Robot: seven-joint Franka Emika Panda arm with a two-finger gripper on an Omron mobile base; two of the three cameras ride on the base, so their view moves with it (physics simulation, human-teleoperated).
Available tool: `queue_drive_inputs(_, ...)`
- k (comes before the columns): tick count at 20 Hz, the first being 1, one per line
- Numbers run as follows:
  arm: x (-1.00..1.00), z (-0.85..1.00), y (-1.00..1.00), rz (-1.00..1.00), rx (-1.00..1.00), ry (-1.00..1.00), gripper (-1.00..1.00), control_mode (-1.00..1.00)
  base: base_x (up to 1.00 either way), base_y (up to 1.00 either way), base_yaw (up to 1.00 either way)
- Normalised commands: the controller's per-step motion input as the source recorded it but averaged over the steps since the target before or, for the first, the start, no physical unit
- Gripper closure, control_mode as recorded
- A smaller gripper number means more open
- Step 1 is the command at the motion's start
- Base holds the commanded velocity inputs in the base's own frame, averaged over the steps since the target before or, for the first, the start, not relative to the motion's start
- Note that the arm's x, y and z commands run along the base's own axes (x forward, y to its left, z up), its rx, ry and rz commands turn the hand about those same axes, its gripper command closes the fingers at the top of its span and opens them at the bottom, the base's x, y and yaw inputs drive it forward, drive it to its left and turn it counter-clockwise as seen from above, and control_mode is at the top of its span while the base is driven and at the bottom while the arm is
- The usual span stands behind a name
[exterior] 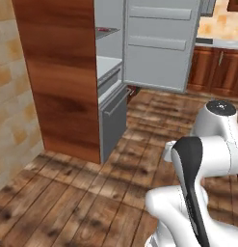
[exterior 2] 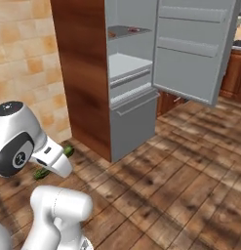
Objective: Gather the corn and squash from the fridge and place them on a tray on the dining counter. Then gather the chicken drumstick and steak from the fridge and place them on the other tray.
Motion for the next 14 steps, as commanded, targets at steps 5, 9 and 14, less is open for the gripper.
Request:
queue_drive_inputs(5, 0.0, 0.0, 0.0, 0.0, 0.0, 0.0, 1.0, 1.0, -1.0, -0.17, -0.26)
queue_drive_inputs(9, 0.0, 0.0, 0.0, 0.0, 0.0, 0.0, 1.0, 1.0, -0.94, -0.52, -0.22)
queue_drive_inputs(14, 0.0, 0.0, 0.0, 0.0, 0.0, 0.0, 1.0, 1.0, -0.45, -0.93, -0.18)
